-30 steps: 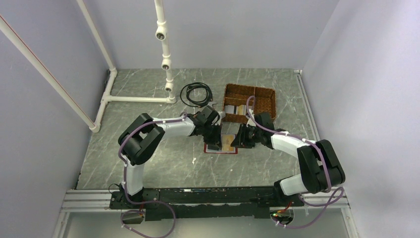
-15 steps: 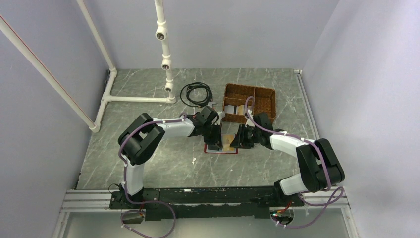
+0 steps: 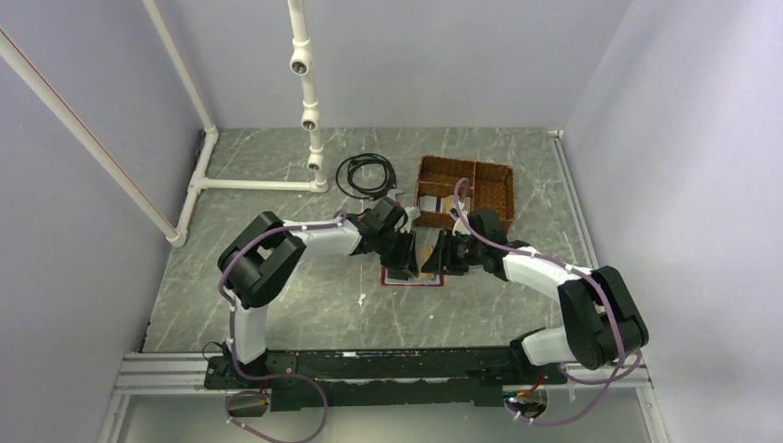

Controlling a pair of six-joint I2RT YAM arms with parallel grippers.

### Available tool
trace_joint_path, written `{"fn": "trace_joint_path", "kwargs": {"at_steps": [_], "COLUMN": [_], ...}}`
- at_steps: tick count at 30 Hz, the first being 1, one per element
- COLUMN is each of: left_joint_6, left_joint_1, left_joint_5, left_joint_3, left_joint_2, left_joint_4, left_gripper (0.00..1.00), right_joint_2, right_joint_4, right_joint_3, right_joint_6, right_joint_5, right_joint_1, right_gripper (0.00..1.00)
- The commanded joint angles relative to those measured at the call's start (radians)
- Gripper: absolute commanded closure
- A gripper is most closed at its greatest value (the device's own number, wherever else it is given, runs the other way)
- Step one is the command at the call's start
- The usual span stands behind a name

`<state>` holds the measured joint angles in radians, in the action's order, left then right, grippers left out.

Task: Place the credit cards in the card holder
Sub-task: Insert the credit card into the card slot, then turn over the card slot in the card holder.

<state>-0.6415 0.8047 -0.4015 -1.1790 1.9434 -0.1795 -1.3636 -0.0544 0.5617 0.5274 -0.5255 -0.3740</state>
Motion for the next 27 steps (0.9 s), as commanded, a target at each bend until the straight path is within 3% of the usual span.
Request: {"fn": "trace_joint_path", "kwargs": {"at_steps": [1, 11, 16, 21, 27], "left_joint_6": [-0.012, 0.037, 0.062, 0.073, 0.065], "left_joint_1": [-0.016, -0.068, -0.139, -0.177, -0.177], "left_joint_5": [-0.048, 0.078, 0.160, 0.098, -0.098], "left_joint_3": [0.039, 0.180, 0.208, 0.155, 0.011], "left_joint_2": [-0.121, -0.500, -0.631, -0.625, -0.412], "left_joint_4": [0.003, -0.270, -0.355, -0.284, -0.169], "left_gripper": [0.65, 0.54, 0.46, 0.43, 0.45], "right_joint_2": [-0.044, -0.119, -0.139, -0.017, -0.100], "right_joint_4": [0.086, 0.089, 0.107, -0.179, -0.397], "right_joint_3": [0.057, 0.159, 0.246, 0.346, 0.572], "right_joint_6": [0.010, 0.043, 0.083, -0.074, -0.141], "right_joint_5": [-0.043, 0.032, 0.004, 0.200, 0.385], "right_joint_1": [-0.012, -0.136, -0.221, -0.142, 0.026], "right_gripper": [0.61, 0.60, 0.52, 0.43, 0.37]}}
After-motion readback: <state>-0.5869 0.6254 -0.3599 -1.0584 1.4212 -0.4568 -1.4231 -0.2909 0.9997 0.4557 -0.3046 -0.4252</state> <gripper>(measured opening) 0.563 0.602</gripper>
